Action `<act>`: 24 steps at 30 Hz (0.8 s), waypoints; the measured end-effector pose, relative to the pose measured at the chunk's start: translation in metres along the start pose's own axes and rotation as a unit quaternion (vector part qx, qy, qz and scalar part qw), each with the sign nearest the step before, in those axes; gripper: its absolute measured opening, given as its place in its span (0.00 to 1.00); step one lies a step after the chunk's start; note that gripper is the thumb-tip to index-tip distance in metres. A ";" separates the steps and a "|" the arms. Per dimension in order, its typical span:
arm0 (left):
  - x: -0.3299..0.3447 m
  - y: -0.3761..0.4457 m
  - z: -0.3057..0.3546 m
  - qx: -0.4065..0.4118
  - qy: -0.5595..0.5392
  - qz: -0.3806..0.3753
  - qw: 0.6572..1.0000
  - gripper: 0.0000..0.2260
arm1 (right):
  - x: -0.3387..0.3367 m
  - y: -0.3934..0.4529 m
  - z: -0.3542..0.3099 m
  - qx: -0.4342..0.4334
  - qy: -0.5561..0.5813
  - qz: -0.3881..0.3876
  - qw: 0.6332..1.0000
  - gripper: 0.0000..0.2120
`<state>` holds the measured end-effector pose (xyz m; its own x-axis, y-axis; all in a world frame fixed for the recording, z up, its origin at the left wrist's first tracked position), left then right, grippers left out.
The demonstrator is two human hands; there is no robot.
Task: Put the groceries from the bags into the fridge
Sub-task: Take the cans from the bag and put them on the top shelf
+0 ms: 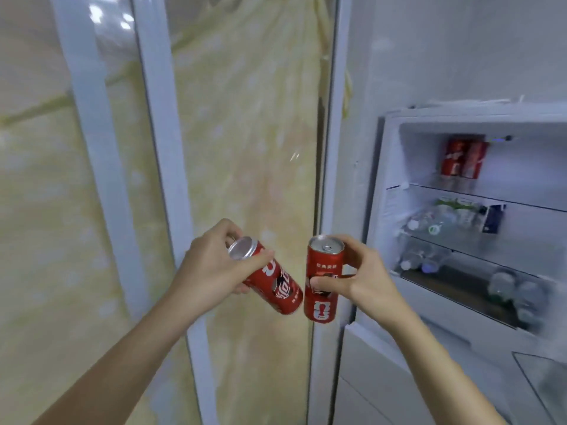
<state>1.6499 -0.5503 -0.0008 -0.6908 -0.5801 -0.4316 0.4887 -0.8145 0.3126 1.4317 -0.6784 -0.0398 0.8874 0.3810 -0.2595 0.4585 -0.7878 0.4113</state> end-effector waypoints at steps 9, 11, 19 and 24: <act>0.144 0.075 -0.003 -0.147 -0.413 -0.161 0.884 0.17 | -0.126 0.016 0.032 0.052 -0.061 0.157 0.984 0.28; 0.179 0.082 0.008 -0.180 -0.524 -0.227 0.801 0.23 | -0.142 0.014 0.033 0.067 -0.078 0.187 0.977 0.28; 0.287 0.112 0.067 -0.124 -0.561 -0.396 0.717 0.31 | -0.202 0.024 0.017 0.078 -0.124 0.302 0.942 0.24; 0.335 0.158 0.110 0.005 -0.379 -0.375 0.846 0.27 | -0.258 0.050 0.026 0.063 -0.120 0.395 0.908 0.29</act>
<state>1.4373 -0.8731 -0.0032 -0.9497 0.2725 0.1545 -0.2400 -0.9499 0.2005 1.2242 -0.8287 0.0245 0.8941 -0.4327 -0.1154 -0.3403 -0.8240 0.4530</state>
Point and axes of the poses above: each hand's wrist, its own y-axis towards the middle knuckle, its own x-axis out of the palm, z = x × y, the point moved 6 cm from there along y, towards the middle knuckle, and after that the axes turned 5 degrees about y, right-handed, at the moved point
